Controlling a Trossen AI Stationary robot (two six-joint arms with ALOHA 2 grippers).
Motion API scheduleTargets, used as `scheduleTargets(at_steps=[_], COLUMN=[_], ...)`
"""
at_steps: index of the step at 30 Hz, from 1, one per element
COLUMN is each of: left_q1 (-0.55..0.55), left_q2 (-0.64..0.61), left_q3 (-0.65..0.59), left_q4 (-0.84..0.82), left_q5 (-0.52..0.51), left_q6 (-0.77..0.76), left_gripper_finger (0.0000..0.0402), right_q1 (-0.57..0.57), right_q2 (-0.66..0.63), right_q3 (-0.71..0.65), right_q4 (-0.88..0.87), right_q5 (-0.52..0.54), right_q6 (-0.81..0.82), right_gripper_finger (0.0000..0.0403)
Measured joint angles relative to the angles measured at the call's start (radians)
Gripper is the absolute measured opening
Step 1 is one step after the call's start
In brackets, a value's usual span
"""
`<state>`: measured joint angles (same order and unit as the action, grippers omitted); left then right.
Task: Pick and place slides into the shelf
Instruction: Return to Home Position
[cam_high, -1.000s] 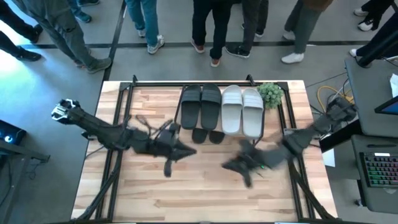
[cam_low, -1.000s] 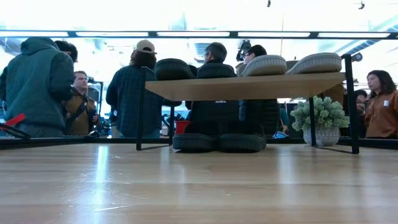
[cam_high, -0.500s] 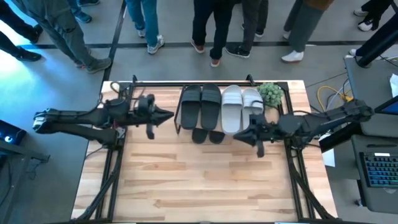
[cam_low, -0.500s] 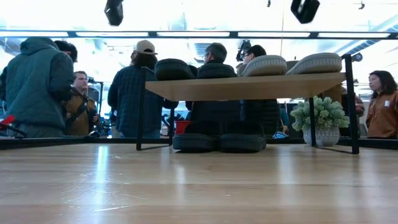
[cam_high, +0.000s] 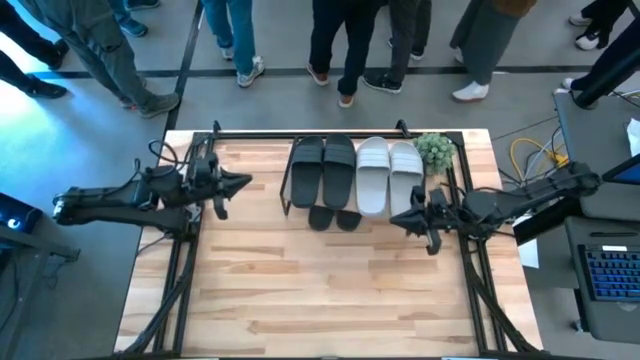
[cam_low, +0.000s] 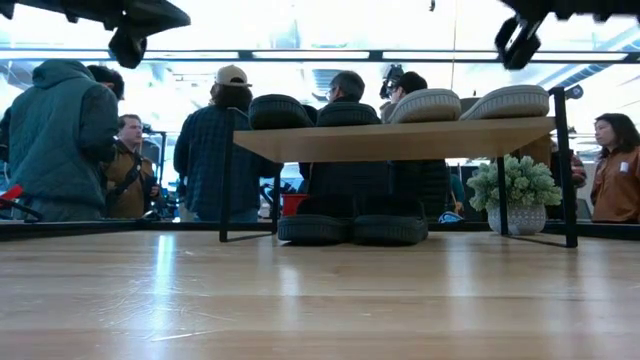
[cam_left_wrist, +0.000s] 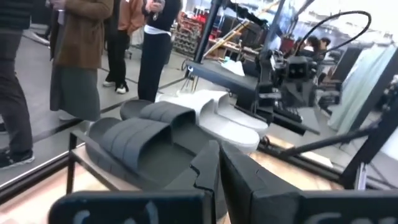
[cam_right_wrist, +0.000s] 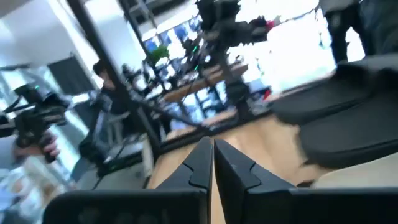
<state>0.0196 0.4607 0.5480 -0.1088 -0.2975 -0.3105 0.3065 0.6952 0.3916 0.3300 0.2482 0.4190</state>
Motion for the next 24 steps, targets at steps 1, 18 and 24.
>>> scheduleTargets(at_steps=[1,18,24], left_q1=[0.0,-0.001,0.0], left_q2=[-0.015,-0.338,-0.431], left_q3=[0.0,-0.093,-0.214], left_q4=[-0.019,-0.162,-0.097], left_q5=[0.008,0.021,0.087], left_q6=[0.01,0.037,0.087], left_gripper_finger=[0.0,0.0,0.0], right_q1=[-0.001,-0.001,-0.003], right_q2=[-0.01,-0.3,-0.364], right_q3=[-0.025,-0.36,-0.383], right_q4=[0.039,0.312,0.301], right_q5=[0.007,-0.02,-0.063], right_q6=[-0.023,-0.175,-0.191], right_gripper_finger=[0.0009,0.0009,0.0009])
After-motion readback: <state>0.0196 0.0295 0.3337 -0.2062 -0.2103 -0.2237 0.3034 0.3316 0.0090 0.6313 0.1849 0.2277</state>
